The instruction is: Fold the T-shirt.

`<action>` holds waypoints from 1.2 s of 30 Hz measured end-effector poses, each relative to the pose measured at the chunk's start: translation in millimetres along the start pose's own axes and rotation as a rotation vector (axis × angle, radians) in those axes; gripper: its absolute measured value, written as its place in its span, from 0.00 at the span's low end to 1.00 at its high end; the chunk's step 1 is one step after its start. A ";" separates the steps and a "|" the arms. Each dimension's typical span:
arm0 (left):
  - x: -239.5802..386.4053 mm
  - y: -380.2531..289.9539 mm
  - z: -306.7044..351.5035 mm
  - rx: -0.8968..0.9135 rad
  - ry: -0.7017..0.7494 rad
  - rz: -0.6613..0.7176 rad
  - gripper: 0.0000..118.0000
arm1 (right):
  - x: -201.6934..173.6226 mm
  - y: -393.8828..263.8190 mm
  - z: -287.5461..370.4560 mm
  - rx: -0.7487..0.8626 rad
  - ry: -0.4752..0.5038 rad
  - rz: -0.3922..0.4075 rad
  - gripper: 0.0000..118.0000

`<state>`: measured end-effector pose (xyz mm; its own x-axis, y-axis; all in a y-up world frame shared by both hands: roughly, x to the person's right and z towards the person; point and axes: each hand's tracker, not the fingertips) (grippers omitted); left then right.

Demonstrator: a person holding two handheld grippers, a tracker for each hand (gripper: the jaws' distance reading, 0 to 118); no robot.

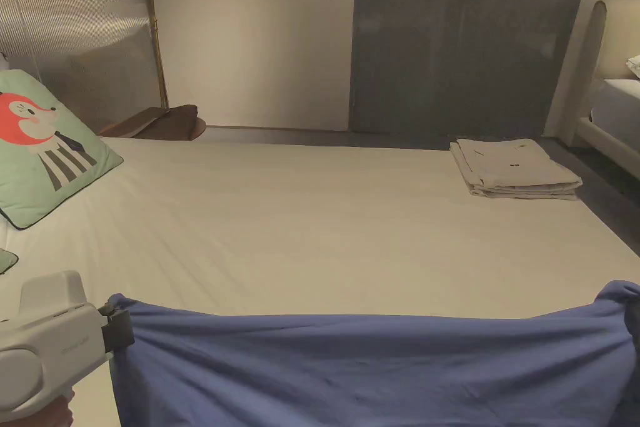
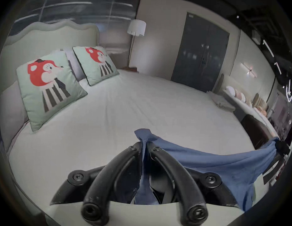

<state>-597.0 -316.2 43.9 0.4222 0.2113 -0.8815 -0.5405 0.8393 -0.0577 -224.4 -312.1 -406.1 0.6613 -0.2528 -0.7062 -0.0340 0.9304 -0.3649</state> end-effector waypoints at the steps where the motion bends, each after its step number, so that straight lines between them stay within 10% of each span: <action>1: -1.0 -0.7 15.9 0.029 -0.006 0.003 0.01 | -1.2 2.4 16.5 0.028 0.002 0.007 0.02; 19: -6.0 -6.1 191.1 0.396 -0.035 0.000 0.01 | -27.2 26.9 186.6 0.327 0.011 0.093 0.02; 36: 43.9 174.6 114.9 0.488 -0.039 -0.066 0.01 | -87.2 185.5 53.1 0.444 0.035 0.140 0.02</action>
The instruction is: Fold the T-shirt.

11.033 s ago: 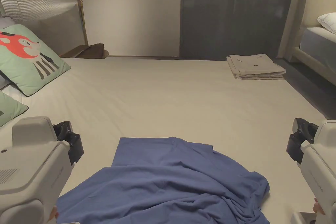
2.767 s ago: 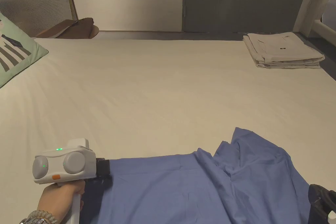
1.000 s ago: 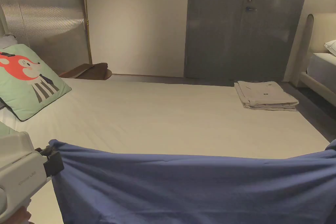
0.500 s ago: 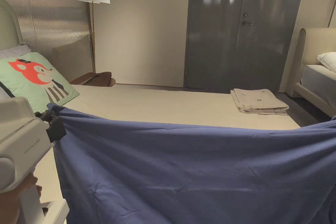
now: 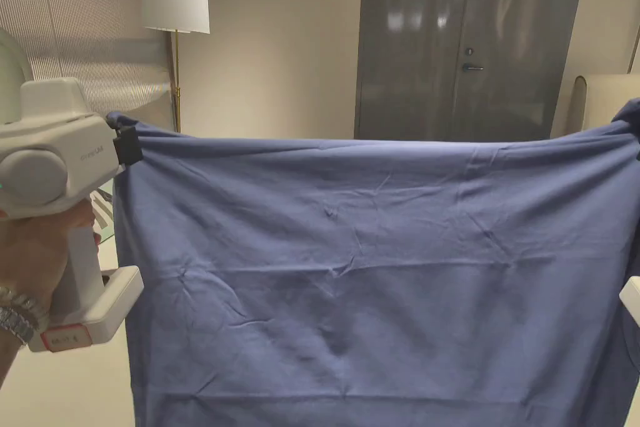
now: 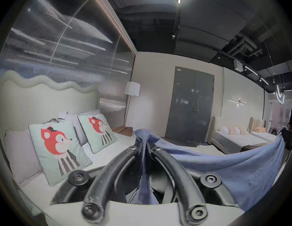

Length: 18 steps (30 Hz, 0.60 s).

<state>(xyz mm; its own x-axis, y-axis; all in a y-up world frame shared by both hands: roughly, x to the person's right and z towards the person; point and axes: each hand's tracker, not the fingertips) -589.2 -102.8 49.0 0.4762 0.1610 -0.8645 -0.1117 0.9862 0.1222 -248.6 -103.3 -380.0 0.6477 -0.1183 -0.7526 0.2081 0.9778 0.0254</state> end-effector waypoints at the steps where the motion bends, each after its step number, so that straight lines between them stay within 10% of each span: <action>1: 2.7 5.8 -11.9 0.005 0.004 -0.013 0.01 | -4.0 3.5 -14.0 0.006 -0.004 0.012 0.02; 18: 26.1 39.8 -216.4 0.026 0.085 0.024 0.01 | -57.5 3.9 -231.7 0.062 -0.024 0.162 0.02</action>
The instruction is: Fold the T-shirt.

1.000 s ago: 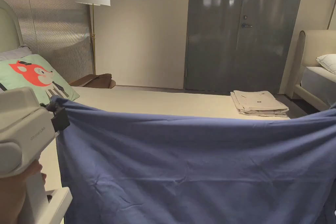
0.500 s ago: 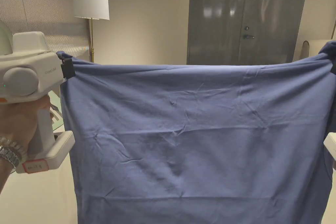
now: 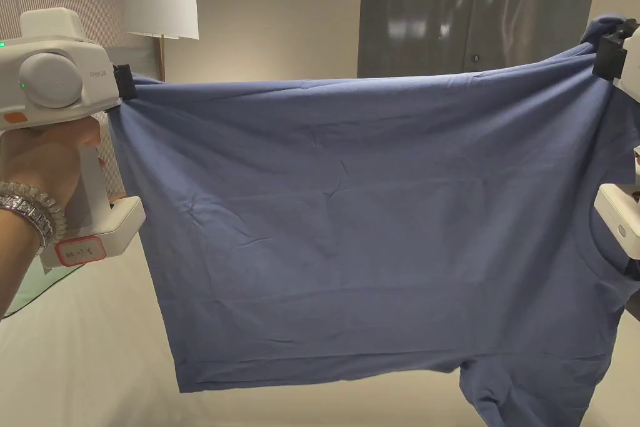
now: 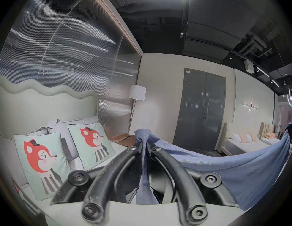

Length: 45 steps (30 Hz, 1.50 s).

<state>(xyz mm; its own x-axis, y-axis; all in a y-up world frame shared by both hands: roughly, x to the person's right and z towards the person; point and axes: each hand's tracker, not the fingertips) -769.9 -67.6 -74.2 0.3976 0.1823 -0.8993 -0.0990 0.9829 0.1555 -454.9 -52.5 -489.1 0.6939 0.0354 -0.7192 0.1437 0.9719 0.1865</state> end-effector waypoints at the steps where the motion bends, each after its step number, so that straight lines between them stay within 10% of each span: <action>1: 1.0 -2.5 -8.5 -0.001 0.002 0.005 0.01 | -7.4 -0.9 1.0 0.000 -0.004 0.008 0.02; 23: -14.6 -64.7 -32.4 -0.099 0.038 -0.035 0.01 | -26.7 -79.3 -13.2 -0.131 0.037 0.087 0.02; 45: -111.8 -200.2 253.3 -0.454 0.008 -0.072 0.01 | 32.0 -159.6 311.6 -0.567 0.163 0.051 0.02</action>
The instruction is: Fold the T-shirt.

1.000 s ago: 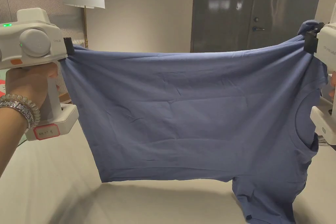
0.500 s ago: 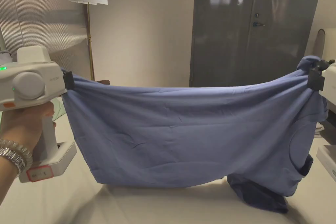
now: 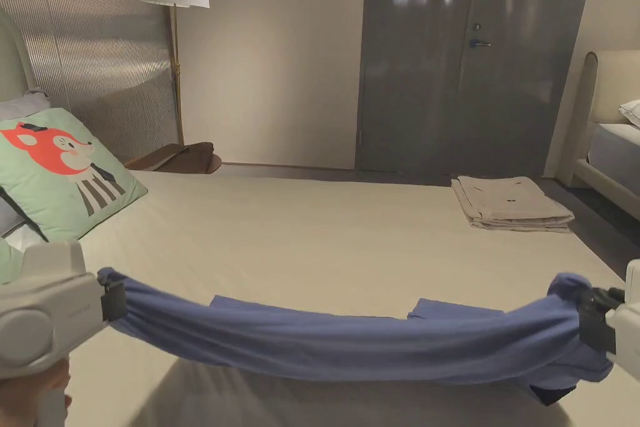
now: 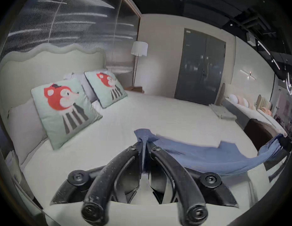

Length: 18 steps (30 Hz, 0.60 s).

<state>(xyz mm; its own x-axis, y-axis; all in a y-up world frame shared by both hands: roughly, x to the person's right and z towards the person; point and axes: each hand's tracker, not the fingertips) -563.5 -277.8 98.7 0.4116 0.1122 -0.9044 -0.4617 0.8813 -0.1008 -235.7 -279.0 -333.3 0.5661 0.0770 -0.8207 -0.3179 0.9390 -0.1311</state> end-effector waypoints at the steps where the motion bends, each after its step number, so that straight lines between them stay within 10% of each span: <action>1: -4.4 -14.4 8.4 -0.022 -0.007 -0.001 0.01 | 0.3 -13.3 10.0 -0.025 0.003 -0.009 0.02; 18: -62.3 -202.5 96.3 -0.452 -0.015 -0.060 0.01 | 7.2 -184.6 136.7 -0.444 0.012 -0.036 0.02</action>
<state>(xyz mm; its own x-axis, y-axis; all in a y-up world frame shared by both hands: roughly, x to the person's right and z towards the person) -420.1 -419.1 215.4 0.4584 0.0765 -0.8854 -0.7316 0.5982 -0.3271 -69.0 -406.0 -239.0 0.5746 0.0404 -0.8174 -0.5952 0.7061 -0.3835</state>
